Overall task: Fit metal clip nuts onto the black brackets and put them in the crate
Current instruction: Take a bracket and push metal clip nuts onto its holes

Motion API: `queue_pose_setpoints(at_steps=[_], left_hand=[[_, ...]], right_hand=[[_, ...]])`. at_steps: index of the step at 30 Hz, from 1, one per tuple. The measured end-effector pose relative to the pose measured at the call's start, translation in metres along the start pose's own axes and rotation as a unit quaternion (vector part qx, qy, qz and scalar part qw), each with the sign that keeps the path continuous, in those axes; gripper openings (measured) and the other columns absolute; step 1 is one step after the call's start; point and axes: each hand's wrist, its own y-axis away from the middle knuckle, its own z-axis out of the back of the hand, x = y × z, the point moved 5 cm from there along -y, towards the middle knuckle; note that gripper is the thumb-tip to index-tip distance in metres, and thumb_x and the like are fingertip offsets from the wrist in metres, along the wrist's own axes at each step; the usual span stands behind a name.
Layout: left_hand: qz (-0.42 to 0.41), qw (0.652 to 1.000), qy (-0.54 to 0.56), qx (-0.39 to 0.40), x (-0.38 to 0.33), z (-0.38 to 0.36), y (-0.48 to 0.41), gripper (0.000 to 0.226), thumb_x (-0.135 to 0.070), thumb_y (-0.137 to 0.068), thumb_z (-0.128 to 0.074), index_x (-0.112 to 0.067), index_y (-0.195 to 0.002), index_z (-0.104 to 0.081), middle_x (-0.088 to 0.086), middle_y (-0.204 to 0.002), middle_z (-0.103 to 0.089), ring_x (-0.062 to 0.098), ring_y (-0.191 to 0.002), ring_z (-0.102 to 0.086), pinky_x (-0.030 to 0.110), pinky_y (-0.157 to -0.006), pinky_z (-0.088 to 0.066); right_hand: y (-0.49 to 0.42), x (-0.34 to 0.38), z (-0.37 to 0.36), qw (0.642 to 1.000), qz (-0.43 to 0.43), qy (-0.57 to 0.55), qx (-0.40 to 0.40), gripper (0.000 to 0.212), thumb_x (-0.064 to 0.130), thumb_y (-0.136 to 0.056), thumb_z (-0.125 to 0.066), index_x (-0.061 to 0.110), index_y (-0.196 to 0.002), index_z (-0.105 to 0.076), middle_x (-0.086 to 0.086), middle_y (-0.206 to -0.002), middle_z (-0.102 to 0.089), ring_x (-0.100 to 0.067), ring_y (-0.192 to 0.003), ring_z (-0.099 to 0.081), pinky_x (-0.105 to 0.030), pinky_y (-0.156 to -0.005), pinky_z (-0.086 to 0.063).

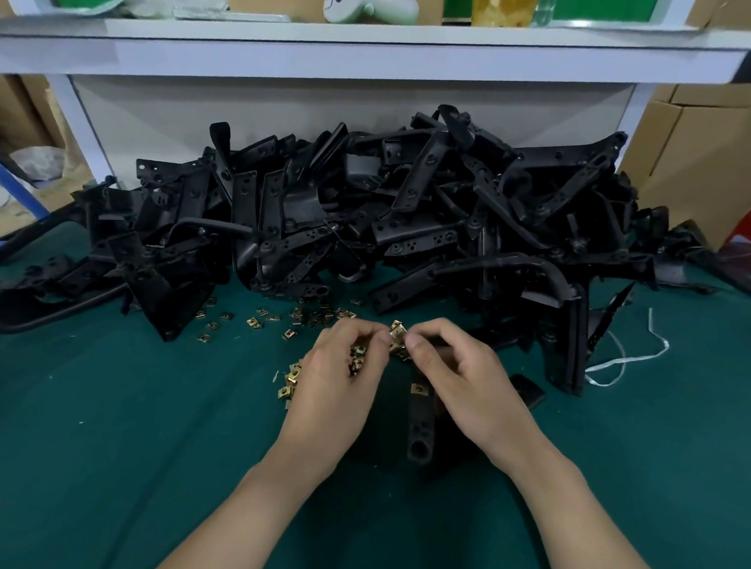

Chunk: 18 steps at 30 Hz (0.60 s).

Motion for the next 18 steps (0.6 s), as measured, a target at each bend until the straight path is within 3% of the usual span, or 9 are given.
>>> queue_pose_setpoints(at_steps=[4, 10, 18], left_hand=[[-0.003, 1.0, 0.008, 0.014, 0.001, -0.002, 0.001, 0.01, -0.048, -0.098, -0.054, -0.045, -0.097, -0.063, -0.022, -0.097, -0.068, 0.001, -0.098, -0.062, 0.023, -0.084, -0.048], [-0.022, 0.999, 0.036, 0.028, -0.007, -0.003, 0.004, 0.008, -0.042, -0.099, -0.057, -0.04, -0.098, -0.065, -0.022, -0.094, -0.068, -0.001, -0.094, -0.063, 0.007, -0.075, -0.042], [-0.045, 0.996, 0.068, 0.034, -0.012, -0.003, 0.005, 0.006, -0.037, -0.097, -0.064, -0.04, -0.101, -0.064, -0.026, -0.096, -0.069, -0.004, -0.095, -0.065, 0.004, -0.076, -0.043]], right_hand=[[-0.002, -0.004, 0.0, 1.0, -0.008, -0.005, -0.008, 0.026, 0.067, -0.094, -0.05, 0.05, -0.109, -0.062, 0.005, -0.096, -0.074, -0.021, -0.085, -0.071, -0.045, -0.078, -0.057], [-0.003, -0.003, 0.001, 1.0, -0.001, -0.017, 0.001, 0.03, 0.066, -0.096, -0.049, 0.045, -0.111, -0.066, -0.003, -0.095, -0.074, -0.029, -0.088, -0.07, -0.058, -0.083, -0.054], [-0.003, -0.001, 0.0, 0.999, 0.001, -0.046, 0.006, 0.03, 0.062, -0.098, -0.05, 0.049, -0.118, -0.067, -0.001, -0.102, -0.075, -0.03, -0.096, -0.07, -0.054, -0.089, -0.055]])
